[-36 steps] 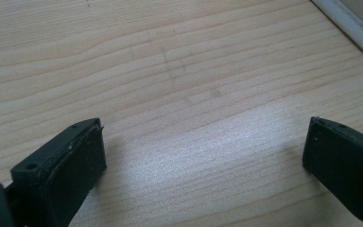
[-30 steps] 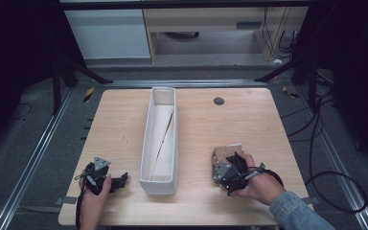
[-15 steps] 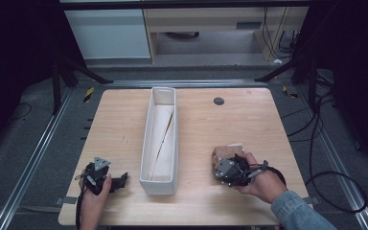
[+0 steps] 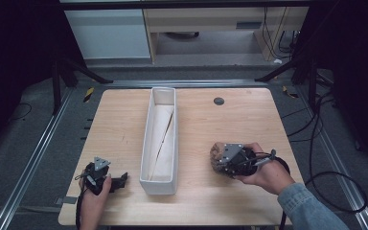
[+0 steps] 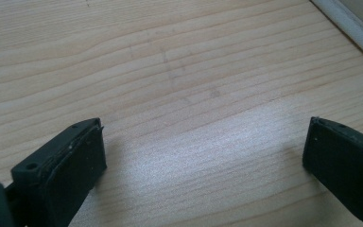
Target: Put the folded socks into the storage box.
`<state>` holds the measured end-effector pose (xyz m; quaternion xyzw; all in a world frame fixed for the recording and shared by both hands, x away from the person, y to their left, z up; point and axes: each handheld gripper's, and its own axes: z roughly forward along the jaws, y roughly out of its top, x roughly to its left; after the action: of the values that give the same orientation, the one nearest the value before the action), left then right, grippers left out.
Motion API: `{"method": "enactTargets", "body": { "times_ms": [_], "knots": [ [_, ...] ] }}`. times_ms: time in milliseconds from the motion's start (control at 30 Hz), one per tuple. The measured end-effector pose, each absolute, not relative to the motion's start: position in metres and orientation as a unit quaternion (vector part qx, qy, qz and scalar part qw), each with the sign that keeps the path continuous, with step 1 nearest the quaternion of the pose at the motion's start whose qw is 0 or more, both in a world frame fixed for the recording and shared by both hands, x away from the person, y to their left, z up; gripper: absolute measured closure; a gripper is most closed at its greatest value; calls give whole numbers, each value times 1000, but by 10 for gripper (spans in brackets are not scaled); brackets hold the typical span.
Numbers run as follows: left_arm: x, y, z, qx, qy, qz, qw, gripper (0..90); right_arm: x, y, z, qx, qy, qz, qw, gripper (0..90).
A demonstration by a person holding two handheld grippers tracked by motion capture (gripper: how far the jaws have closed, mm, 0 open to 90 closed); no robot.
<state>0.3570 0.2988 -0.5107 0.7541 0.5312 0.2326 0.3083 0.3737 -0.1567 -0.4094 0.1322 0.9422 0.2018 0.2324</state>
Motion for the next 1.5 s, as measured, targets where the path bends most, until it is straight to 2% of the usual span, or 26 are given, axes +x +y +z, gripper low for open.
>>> {"method": "enactTargets", "body": {
  "times_ms": [900, 1500],
  "knots": [
    [357, 299, -511, 754, 532, 232, 309, 0, 387, -110, -313, 123, 939, 256, 196, 494],
    [357, 298, -511, 755, 530, 232, 308, 0, 393, -73, -286, 95, 939, 282, 169, 494]
  ]
}}
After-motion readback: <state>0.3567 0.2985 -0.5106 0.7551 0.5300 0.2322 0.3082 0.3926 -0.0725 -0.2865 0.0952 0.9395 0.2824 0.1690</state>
